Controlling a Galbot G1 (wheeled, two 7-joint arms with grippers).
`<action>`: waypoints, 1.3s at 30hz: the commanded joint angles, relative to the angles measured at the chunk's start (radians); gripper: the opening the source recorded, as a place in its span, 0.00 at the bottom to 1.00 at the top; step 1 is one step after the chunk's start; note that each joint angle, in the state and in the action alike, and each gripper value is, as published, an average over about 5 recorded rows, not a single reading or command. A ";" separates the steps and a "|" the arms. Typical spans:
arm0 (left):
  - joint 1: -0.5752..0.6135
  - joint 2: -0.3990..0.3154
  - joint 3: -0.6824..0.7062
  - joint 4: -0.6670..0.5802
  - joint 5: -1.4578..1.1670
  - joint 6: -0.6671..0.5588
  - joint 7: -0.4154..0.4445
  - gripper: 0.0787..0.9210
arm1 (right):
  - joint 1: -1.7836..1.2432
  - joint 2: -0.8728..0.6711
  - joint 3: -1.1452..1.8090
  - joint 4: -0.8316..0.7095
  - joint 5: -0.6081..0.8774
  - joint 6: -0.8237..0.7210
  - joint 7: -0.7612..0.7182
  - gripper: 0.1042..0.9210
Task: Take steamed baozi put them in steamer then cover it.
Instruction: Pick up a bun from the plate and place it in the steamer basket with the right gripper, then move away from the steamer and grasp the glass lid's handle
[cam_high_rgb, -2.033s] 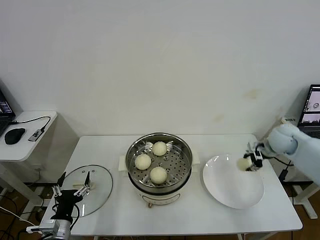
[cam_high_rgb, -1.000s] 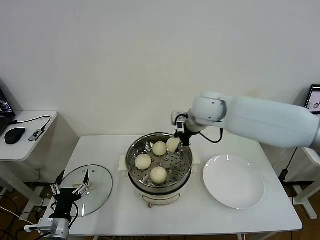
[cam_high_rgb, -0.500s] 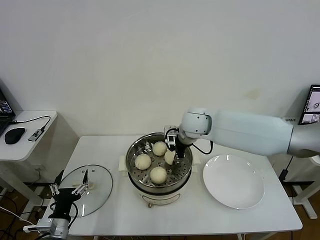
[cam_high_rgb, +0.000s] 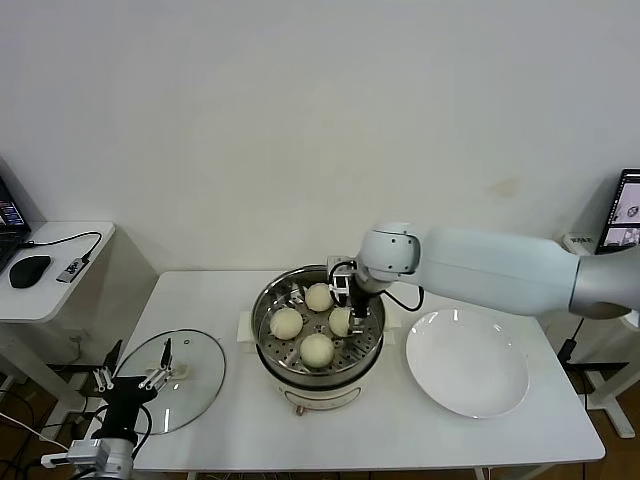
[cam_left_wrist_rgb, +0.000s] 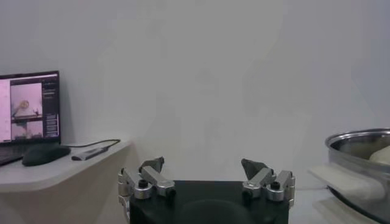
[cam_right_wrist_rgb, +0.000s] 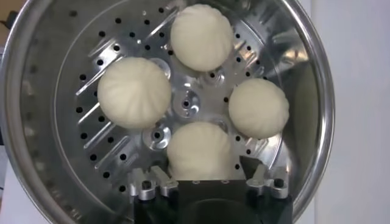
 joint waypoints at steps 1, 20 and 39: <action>-0.001 0.001 0.000 0.000 0.000 0.001 0.001 0.88 | 0.024 -0.116 0.062 0.116 -0.014 -0.003 0.001 0.88; 0.001 -0.025 0.030 -0.035 0.032 0.020 0.002 0.88 | -0.843 -0.621 0.881 0.472 0.038 0.311 0.490 0.88; 0.001 -0.056 0.071 0.002 0.055 0.027 0.001 0.88 | -1.920 0.227 2.078 0.391 -0.479 0.953 0.480 0.88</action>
